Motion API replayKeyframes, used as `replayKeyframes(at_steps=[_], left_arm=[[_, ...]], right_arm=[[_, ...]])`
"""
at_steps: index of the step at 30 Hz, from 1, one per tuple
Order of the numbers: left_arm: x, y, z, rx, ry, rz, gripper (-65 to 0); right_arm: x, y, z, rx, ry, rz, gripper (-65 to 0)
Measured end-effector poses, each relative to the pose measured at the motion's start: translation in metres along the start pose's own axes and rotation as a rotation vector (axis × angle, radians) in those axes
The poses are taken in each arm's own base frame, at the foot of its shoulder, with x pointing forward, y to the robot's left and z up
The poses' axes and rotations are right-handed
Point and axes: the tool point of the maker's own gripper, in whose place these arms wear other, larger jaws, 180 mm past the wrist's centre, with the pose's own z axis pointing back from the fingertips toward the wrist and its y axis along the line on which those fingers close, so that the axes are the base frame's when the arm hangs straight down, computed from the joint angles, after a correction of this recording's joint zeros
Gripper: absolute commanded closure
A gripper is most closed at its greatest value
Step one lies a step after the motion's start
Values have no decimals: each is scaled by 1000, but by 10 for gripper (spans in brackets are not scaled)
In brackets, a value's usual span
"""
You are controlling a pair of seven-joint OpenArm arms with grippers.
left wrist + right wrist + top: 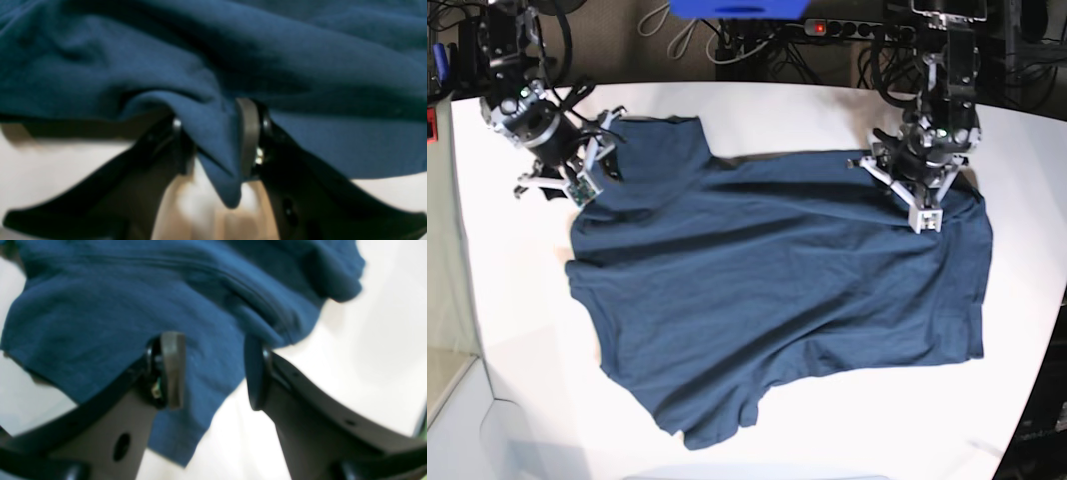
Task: Layout the t-shirt on the table in an organized manner, then fold the t-shirt properly
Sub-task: 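Regrasp the shoulder edges with both grippers and hold them apart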
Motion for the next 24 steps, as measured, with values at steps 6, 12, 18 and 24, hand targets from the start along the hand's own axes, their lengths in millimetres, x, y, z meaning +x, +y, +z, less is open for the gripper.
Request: replayKeyframes(at_steps=[6,12,18,24], left_arm=[[-5,1,2,1,27,-5,-141],[-14,0,10,1,54,-18,-86],[-26,-1,19,-2,84,-30,-4],[-29,1,30,5,114,-57,-1]], right_arm=[[-24,3,8,-4,107,-25,-291],[-49,10,2,19,169,-61,-291],[-59,13,-7,39,158,-111,-286],[-57,21,-18,82,113,-152,-76]])
